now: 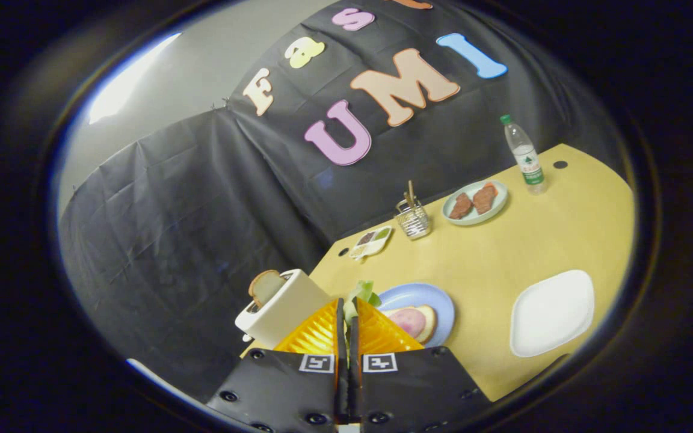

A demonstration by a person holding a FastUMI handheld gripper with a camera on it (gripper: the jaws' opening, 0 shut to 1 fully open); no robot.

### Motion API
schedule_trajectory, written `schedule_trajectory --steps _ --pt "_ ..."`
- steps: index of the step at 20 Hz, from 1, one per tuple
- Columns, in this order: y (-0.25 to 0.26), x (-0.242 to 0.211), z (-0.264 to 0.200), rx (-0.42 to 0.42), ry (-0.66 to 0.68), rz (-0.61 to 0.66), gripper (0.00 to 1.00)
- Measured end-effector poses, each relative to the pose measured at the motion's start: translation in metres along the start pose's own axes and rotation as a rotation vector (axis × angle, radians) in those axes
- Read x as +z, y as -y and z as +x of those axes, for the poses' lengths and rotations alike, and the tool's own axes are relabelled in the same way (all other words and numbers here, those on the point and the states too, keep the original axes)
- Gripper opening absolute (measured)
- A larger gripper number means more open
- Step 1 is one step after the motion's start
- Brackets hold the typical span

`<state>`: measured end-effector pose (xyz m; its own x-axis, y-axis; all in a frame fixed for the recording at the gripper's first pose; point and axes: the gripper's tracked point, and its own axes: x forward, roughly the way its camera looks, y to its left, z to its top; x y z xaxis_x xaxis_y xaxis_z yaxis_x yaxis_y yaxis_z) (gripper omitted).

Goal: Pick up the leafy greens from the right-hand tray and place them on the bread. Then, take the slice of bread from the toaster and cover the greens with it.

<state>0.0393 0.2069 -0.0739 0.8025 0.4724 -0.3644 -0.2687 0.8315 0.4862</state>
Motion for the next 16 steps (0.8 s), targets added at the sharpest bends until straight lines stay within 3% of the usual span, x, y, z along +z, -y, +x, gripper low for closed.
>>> schedule_trajectory --steps 7,16 --pt "-0.003 -0.030 0.063 0.027 -0.030 0.084 0.04" --pt "0.083 -0.068 0.092 -0.235 -0.097 -0.121 0.04"
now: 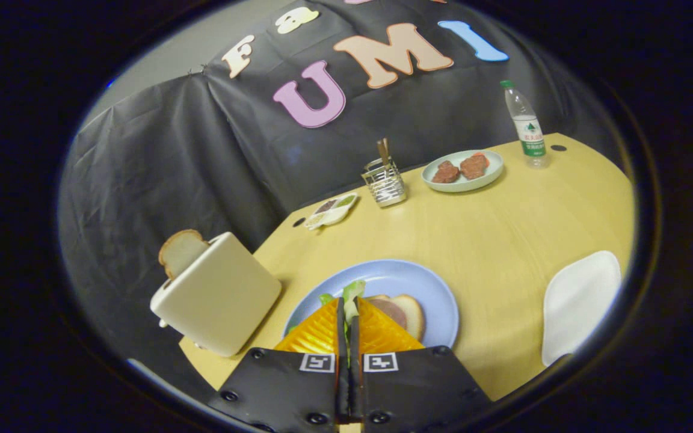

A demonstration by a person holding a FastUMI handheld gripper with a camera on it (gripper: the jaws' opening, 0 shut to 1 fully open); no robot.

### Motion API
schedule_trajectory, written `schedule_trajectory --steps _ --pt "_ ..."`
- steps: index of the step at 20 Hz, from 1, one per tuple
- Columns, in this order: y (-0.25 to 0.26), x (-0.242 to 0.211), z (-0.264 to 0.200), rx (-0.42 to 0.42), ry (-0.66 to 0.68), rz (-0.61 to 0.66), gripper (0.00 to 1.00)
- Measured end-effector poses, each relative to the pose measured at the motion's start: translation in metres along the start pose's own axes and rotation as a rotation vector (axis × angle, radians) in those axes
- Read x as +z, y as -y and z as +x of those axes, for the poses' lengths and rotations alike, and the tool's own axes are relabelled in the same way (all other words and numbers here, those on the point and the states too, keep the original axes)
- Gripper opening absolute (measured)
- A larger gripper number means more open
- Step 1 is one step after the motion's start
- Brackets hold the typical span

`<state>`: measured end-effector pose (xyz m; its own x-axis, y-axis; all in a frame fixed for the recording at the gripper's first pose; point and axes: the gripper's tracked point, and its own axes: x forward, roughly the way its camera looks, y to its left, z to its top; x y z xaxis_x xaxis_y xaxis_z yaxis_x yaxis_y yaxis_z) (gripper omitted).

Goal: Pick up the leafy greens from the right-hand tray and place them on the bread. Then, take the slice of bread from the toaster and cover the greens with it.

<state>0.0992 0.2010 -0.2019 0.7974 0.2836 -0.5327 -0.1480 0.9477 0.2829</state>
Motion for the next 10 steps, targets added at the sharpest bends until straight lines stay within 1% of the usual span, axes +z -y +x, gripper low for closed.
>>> schedule_trajectory --steps 3,5,6,10 --pt "0.020 -0.007 0.006 -0.056 -0.018 -0.048 0.06" --pt "0.026 -0.008 0.005 -0.074 -0.017 -0.082 0.06" --pt "0.027 -0.008 0.004 -0.079 -0.012 -0.099 0.09" --pt "0.029 -0.005 -0.004 -0.095 0.006 -0.199 0.38"
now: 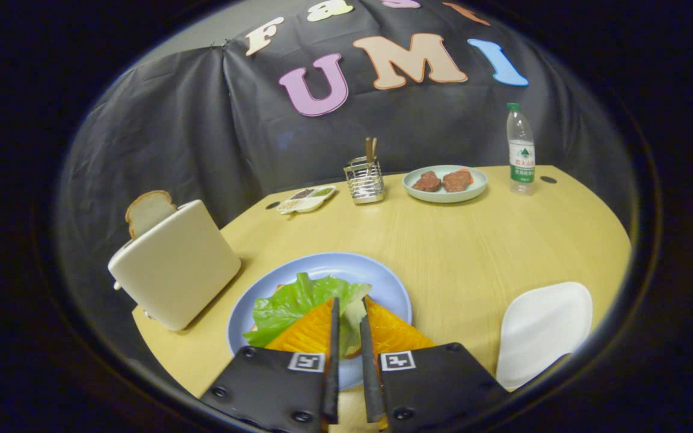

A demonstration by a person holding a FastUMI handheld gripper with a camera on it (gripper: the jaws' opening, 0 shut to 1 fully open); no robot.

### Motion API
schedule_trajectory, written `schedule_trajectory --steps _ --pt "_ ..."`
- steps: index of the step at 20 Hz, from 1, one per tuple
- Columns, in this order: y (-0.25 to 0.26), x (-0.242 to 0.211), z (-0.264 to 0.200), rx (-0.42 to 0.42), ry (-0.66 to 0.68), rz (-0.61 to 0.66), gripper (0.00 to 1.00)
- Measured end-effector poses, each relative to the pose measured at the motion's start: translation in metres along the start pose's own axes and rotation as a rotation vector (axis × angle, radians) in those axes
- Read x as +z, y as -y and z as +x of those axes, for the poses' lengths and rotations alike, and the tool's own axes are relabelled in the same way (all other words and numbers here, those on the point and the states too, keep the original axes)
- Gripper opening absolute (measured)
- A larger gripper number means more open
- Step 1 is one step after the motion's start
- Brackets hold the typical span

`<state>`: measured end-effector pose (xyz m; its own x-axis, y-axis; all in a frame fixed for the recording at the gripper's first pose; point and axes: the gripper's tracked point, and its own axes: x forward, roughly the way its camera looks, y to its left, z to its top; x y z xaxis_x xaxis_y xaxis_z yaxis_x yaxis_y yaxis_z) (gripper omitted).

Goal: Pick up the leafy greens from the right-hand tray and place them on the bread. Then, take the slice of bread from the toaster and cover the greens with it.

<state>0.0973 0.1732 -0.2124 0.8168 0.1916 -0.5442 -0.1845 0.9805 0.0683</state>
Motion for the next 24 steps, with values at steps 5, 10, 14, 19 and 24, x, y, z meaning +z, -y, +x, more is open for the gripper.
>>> schedule_trajectory --steps 5,10,14,19,24 --pt "0.006 0.022 -0.026 -0.037 0.076 -0.096 0.75" --pt "0.002 0.052 -0.060 -0.047 0.148 -0.140 0.97" --pt "-0.017 0.090 -0.094 -0.030 0.226 -0.176 0.97" --pt "-0.056 0.131 -0.124 0.007 0.308 -0.219 0.97" --pt "-0.116 0.161 -0.140 0.100 0.373 -0.231 0.97"
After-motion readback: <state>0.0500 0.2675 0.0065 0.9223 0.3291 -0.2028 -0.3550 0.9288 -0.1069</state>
